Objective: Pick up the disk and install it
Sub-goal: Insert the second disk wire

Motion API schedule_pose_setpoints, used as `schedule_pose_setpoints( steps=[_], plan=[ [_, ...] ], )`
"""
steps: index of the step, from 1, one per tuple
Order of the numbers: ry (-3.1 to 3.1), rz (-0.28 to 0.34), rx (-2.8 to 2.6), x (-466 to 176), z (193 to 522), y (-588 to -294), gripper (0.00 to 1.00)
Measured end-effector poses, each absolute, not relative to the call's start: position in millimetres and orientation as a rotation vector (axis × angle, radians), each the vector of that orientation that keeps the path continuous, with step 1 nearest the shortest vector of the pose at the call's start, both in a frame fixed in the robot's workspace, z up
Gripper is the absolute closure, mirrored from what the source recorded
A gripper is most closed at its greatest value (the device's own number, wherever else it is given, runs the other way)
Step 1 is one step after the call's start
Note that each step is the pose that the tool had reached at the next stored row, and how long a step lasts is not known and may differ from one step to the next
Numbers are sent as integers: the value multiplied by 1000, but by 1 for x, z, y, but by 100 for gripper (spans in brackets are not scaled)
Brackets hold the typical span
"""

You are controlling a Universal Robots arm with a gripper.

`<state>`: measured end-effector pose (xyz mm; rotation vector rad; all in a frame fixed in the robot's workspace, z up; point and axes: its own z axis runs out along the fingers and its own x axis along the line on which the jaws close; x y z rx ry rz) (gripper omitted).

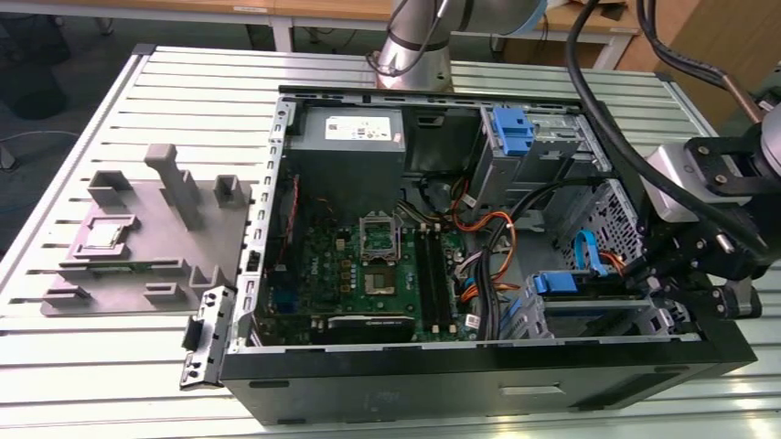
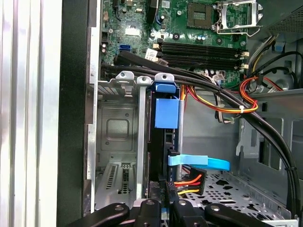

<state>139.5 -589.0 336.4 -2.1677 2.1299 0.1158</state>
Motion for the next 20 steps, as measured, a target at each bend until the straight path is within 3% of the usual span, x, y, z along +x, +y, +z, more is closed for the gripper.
schedule_pose_setpoints(
  steps=[20],
  plan=[
    [2172,93,-2145,138,337,-577,84]
  ],
)
